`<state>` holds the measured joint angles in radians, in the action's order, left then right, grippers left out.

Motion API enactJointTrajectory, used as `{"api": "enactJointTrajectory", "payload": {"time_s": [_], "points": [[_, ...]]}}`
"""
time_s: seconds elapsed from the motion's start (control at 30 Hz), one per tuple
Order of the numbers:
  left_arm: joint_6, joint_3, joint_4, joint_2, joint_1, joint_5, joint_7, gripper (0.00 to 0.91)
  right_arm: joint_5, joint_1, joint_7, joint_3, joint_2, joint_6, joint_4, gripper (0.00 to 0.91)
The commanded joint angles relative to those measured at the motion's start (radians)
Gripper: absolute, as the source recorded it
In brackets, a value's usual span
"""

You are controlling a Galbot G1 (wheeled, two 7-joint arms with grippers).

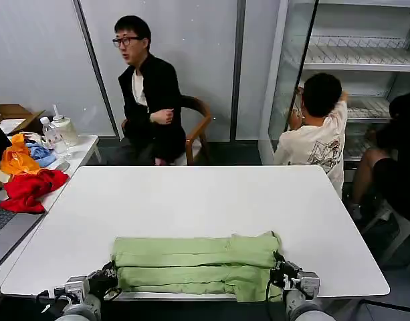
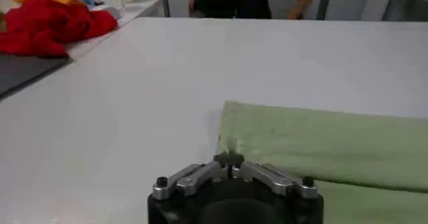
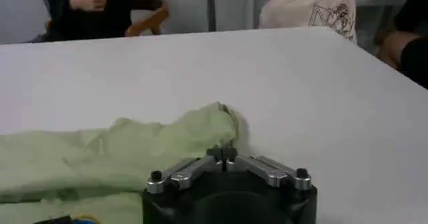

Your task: Fold and organize the clothes.

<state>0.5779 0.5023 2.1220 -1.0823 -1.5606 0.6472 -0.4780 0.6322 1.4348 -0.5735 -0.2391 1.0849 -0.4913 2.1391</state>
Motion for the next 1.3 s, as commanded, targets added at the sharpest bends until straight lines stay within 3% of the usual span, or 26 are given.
{"api": "enactJointTrajectory", "payload": {"time_s": [0.03, 0.07, 0.1, 0.9, 1.3], "points": [[-0.001, -0.007, -0.016, -0.013, -0.003, -0.017, 0.003, 0.907, -0.005, 0.002, 0.0, 0.002, 0.005, 0.004, -0.016, 0.081], [-0.001, -0.008, -0.017, -0.015, -0.003, -0.019, 0.001, 0.907, -0.005, 0.0, -0.003, 0.004, 0.006, 0.004, -0.019, 0.433], [-0.002, -0.008, -0.019, -0.016, -0.003, -0.019, -0.003, 0.907, -0.005, -0.002, -0.007, 0.004, 0.009, 0.002, -0.021, 0.907], [-0.002, 0.055, 0.057, 0.009, 0.085, -0.068, 0.013, 0.907, -0.129, -0.09, -0.024, -0.025, 0.05, 0.027, 0.058, 0.907], [-0.026, 0.071, 0.011, -0.023, 0.009, -0.116, 0.025, 0.907, -0.1, -0.109, -0.02, -0.085, 0.03, 0.068, -0.055, 0.907]]}}
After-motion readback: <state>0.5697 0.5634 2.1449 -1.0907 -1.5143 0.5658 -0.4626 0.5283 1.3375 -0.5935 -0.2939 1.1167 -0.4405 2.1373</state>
